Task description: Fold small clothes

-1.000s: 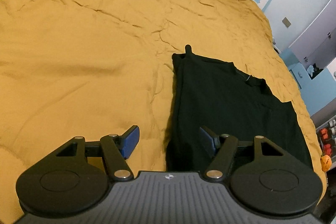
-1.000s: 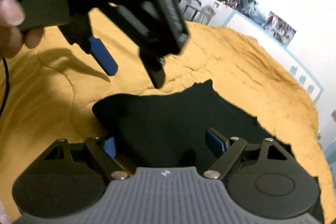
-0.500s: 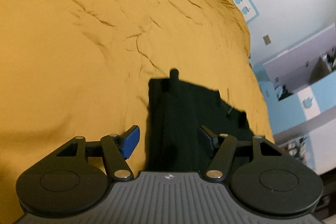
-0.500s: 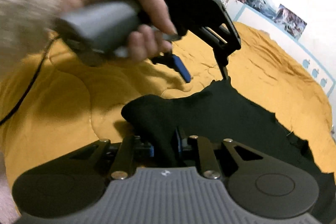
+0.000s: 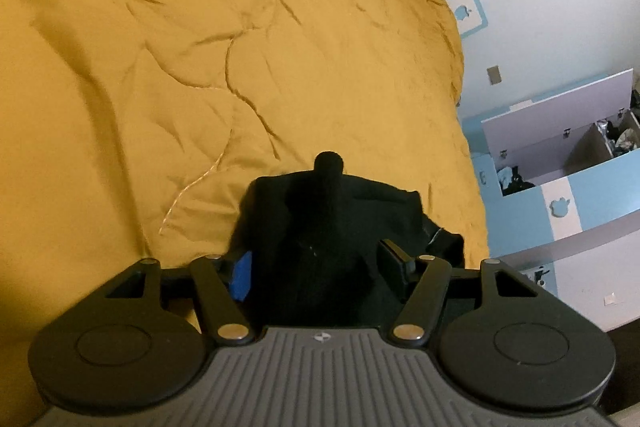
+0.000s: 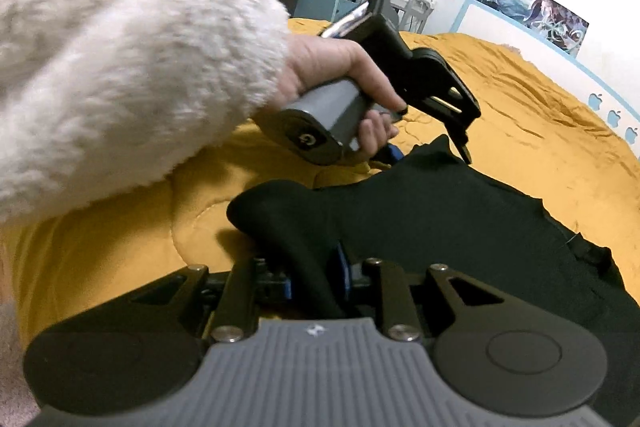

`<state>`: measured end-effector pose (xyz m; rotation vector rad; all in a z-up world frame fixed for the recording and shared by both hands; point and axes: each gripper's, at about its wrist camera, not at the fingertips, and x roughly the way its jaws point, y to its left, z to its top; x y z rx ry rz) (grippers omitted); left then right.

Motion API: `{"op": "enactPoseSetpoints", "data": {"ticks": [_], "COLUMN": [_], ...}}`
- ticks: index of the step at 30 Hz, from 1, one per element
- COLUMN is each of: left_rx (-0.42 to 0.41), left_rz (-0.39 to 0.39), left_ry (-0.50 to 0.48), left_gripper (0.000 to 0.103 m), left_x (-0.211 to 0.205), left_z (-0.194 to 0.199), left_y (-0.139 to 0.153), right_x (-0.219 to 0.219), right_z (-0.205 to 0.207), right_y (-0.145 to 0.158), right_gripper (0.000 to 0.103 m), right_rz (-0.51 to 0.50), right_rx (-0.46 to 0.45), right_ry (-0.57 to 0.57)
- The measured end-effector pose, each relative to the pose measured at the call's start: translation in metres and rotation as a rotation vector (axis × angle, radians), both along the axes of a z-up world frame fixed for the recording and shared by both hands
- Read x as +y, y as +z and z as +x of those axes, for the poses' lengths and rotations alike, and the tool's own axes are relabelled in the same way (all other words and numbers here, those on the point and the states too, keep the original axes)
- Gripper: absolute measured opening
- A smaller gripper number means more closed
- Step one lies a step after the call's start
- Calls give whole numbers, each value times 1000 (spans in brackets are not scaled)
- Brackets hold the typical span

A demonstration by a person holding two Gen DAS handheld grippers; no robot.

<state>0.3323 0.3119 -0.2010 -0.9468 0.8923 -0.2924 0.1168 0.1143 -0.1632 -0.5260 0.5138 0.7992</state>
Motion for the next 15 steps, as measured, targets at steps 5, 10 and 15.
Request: {"op": "enactPoseSetpoints", "data": {"ticks": [5, 10, 15], "left_rx": [9, 22, 36], "left_rz": [-33, -59, 7], "left_ry": [27, 61, 53], "left_gripper": [34, 22, 20], "left_x": [6, 6, -2], "left_z": [-6, -8, -3], "left_y": [-6, -5, 15], "right_x": [0, -6, -20], "right_z": [-1, 8, 23], "right_y": [0, 8, 19], "right_gripper": [16, 2, 0], "right_rz": [14, 52, 131], "right_rx": [10, 42, 140], "right_ry": [-6, -32, -69]}}
